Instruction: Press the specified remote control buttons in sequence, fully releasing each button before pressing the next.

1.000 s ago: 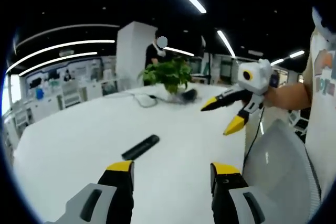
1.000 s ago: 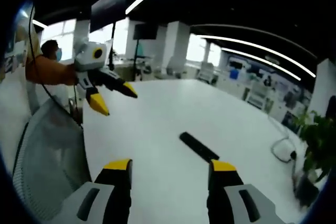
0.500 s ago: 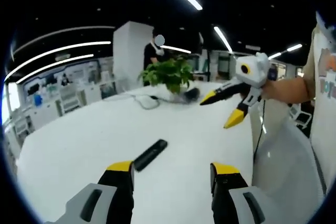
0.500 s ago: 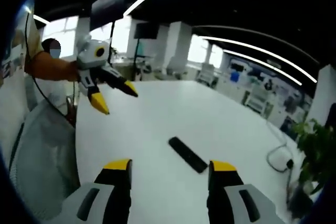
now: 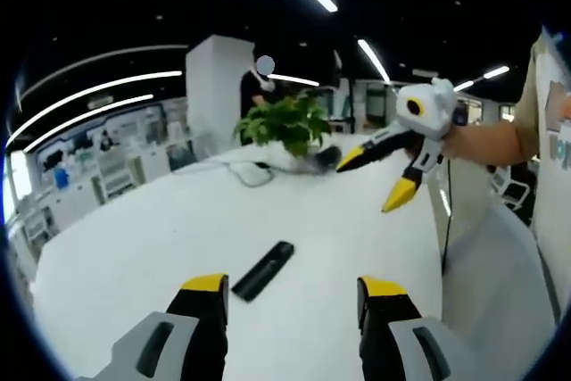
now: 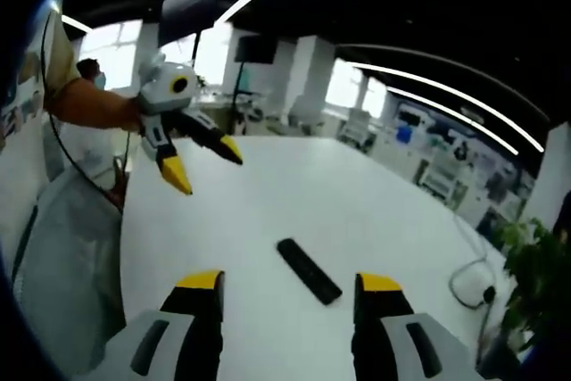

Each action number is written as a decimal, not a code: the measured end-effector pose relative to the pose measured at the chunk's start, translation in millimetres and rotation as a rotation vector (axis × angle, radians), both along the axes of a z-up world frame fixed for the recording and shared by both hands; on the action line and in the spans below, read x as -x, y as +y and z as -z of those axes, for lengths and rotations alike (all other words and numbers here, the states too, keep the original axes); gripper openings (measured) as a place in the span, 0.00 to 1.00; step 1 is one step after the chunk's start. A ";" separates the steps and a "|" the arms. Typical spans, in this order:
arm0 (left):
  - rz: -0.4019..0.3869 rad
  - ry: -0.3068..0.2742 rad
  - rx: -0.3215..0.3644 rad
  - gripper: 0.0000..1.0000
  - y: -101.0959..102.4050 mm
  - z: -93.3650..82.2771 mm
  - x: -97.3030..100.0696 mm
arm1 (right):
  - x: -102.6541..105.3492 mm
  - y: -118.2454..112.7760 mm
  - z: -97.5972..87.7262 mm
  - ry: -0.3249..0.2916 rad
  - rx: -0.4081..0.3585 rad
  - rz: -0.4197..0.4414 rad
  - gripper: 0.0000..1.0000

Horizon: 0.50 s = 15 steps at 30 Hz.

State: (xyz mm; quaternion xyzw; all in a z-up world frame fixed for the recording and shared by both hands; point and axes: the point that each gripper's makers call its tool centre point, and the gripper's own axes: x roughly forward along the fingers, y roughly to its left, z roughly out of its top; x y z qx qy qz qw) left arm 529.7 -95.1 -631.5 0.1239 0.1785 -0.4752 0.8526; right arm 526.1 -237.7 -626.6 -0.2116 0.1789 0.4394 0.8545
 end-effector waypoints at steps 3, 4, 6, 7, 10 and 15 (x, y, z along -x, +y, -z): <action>0.006 -0.003 -0.010 0.59 0.0 0.3 -4.4 | -4.8 -0.1 -1.5 0.001 -0.001 -0.006 0.57; 0.008 -0.003 -0.012 0.59 -0.1 0.4 -5.7 | -6.5 -0.8 -0.1 0.003 0.012 -0.011 0.57; 0.011 -0.008 -0.022 0.59 -0.1 1.2 -8.9 | -8.8 -1.5 0.5 -0.001 0.025 -0.016 0.56; 0.014 -0.012 -0.028 0.59 0.0 1.7 -10.6 | -10.0 -1.7 0.9 0.001 0.028 -0.017 0.56; 0.019 -0.011 -0.030 0.59 -0.7 1.6 -13.9 | -13.8 -2.1 1.0 0.003 0.034 -0.025 0.56; 0.035 -0.013 -0.049 0.59 -3.4 2.3 -17.8 | -19.6 -2.9 3.5 0.012 0.051 -0.037 0.56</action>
